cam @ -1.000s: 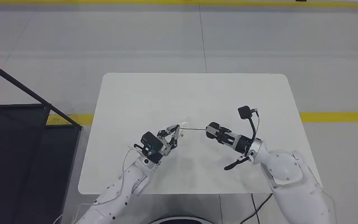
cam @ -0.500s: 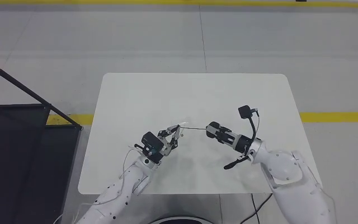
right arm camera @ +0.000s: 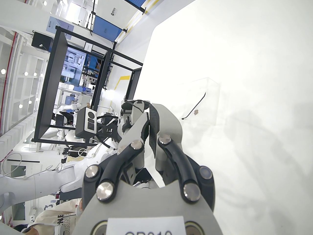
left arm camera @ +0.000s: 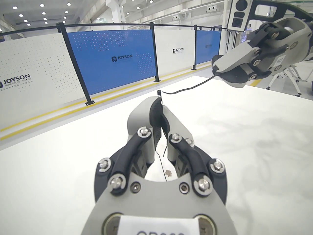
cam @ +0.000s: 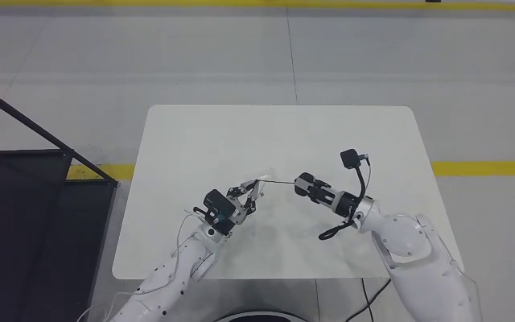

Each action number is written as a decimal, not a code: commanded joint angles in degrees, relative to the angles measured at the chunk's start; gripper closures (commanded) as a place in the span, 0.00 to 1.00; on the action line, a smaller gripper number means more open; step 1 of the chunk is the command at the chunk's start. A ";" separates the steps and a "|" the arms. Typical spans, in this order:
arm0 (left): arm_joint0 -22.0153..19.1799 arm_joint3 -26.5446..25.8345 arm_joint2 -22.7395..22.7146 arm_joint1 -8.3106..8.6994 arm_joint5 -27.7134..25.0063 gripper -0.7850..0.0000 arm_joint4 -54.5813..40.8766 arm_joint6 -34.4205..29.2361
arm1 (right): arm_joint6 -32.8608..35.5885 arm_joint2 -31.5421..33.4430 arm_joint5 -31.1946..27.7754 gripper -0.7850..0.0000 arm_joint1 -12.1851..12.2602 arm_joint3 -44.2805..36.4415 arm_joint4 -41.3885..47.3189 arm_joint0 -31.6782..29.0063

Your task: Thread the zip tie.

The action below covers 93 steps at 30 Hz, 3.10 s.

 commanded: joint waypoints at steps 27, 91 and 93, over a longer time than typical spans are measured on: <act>0.00 0.00 0.00 0.00 0.00 1.00 0.00 0.00 | 0.60 -0.22 0.30 1.00 0.18 0.14 0.23 0.32; 0.68 -1.27 -0.39 -0.10 0.04 1.00 1.13 -1.69 | 1.01 -1.16 -0.66 1.00 0.35 1.04 2.23 1.23; 0.82 -1.44 -0.54 -0.17 -0.07 1.00 1.42 -1.91 | 0.89 -1.16 -1.07 1.00 0.34 1.10 2.57 1.16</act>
